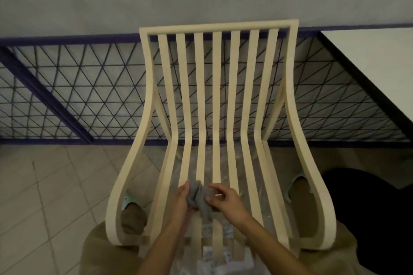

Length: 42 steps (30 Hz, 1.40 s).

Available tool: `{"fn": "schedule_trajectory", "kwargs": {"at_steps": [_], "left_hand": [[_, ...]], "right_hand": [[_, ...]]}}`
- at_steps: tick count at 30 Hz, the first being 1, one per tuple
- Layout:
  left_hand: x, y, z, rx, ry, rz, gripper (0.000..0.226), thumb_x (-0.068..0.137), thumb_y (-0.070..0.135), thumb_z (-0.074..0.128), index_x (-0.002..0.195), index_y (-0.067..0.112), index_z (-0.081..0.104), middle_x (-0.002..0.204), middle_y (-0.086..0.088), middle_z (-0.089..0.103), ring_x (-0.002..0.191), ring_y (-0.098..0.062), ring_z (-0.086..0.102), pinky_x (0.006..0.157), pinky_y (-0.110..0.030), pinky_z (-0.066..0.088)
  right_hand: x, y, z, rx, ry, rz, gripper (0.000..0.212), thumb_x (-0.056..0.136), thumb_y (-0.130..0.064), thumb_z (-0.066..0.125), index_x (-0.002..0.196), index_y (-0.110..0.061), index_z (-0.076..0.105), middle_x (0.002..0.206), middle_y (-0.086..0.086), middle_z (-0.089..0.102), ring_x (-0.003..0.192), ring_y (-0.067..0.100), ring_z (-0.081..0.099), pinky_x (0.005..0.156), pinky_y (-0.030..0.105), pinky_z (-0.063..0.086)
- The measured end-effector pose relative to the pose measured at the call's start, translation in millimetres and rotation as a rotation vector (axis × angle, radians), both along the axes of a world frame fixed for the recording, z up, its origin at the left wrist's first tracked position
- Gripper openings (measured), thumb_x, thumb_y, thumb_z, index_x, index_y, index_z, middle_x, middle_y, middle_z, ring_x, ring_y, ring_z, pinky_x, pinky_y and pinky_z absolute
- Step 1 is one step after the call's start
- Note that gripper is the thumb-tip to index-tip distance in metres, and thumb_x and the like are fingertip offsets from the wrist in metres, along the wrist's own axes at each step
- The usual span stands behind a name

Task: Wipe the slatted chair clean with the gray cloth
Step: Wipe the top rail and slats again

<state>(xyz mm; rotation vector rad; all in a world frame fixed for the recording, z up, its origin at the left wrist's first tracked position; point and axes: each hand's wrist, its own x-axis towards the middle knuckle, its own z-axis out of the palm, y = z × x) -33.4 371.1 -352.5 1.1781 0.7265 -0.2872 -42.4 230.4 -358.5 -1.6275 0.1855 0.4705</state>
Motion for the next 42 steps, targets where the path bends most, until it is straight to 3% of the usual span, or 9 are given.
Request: {"fn": "schedule_trajectory", "kwargs": {"at_steps": [6,9,13,19,23,29,31,34,42], "left_hand": [[-11,0,11,-0.062,-0.173,-0.203,0.035,0.086,0.024,0.066,0.119,0.013,0.06,0.115,-0.012,0.068,0.099,-0.027,0.069,0.08,-0.047,0.057],[-10,2,15,0.01,-0.191,-0.25,0.036,0.085,0.01,0.068,0.119,0.011,0.059,0.114,-0.011,0.067,0.096,-0.023,0.07,0.068,-0.034,0.058],[-7,5,25,0.078,-0.221,-0.261,0.035,0.087,0.014,0.068,0.121,0.012,0.059,0.113,-0.01,0.066,0.098,-0.023,0.068,0.064,-0.032,0.058],[11,7,39,0.32,-0.317,-0.388,0.035,0.087,0.004,0.066,0.118,0.018,0.06,0.116,-0.009,0.065,0.093,-0.016,0.065,0.061,-0.02,0.056],[22,12,50,0.332,-0.439,-0.42,0.053,0.08,-0.012,0.064,0.118,0.025,0.059,0.121,0.003,0.06,0.108,-0.011,0.06,0.081,-0.029,0.058],[27,13,65,0.361,-0.535,-0.558,0.021,0.08,-0.003,0.07,0.095,0.01,0.063,0.094,-0.005,0.07,0.093,-0.019,0.068,0.077,-0.025,0.055],[27,11,72,0.342,-0.571,-0.652,0.019,0.084,0.002,0.068,0.1,0.012,0.067,0.098,-0.004,0.072,0.098,-0.019,0.068,0.085,-0.03,0.055],[29,5,82,0.36,-0.608,-0.741,0.019,0.089,0.009,0.064,0.105,0.016,0.069,0.102,-0.001,0.071,0.102,-0.018,0.066,0.089,-0.034,0.054],[35,-1,102,0.245,-0.62,-0.554,0.019,0.097,0.012,0.051,0.107,0.019,0.066,0.102,0.001,0.07,0.101,-0.016,0.065,0.085,-0.027,0.052]], "right_hand": [[-1,-25,9,-0.093,-0.085,-0.081,0.007,0.092,-0.009,0.065,0.096,-0.009,0.07,0.092,0.008,0.07,0.087,0.018,0.067,0.072,0.02,0.054],[2,-33,22,-0.083,-0.078,-0.145,0.023,0.098,-0.009,0.054,0.083,-0.01,0.071,0.086,0.008,0.07,0.084,0.02,0.066,0.068,0.018,0.053],[7,-37,46,-0.009,0.004,-0.177,0.028,0.102,-0.013,0.042,0.102,-0.013,0.07,0.091,0.0,0.069,0.085,0.012,0.065,0.066,0.017,0.052],[21,-41,59,0.044,0.102,-0.07,0.058,0.088,-0.065,0.052,0.111,-0.016,0.073,0.109,0.004,0.073,0.106,0.017,0.065,0.099,0.037,0.048],[23,-51,66,-0.016,-0.03,0.049,0.032,0.088,-0.045,0.066,0.095,-0.016,0.076,0.096,0.0,0.074,0.098,0.018,0.067,0.088,0.03,0.053],[32,-58,73,-0.077,-0.116,-0.057,0.014,0.091,-0.02,0.064,0.102,-0.018,0.073,0.108,-0.002,0.07,0.111,0.015,0.061,0.101,0.033,0.045],[36,-58,80,-0.093,-0.164,0.014,0.036,0.085,-0.009,0.065,0.116,-0.028,0.067,0.127,-0.008,0.06,0.123,0.013,0.05,0.104,0.036,0.042],[41,-59,92,0.021,-0.196,0.254,0.059,0.072,-0.008,0.063,0.128,-0.027,0.061,0.133,-0.007,0.058,0.126,0.011,0.049,0.104,0.035,0.045],[51,-76,113,0.008,-0.091,0.375,0.029,0.086,-0.017,0.072,0.108,0.002,0.068,0.107,0.014,0.071,0.101,0.024,0.068,0.09,0.03,0.054]]}}
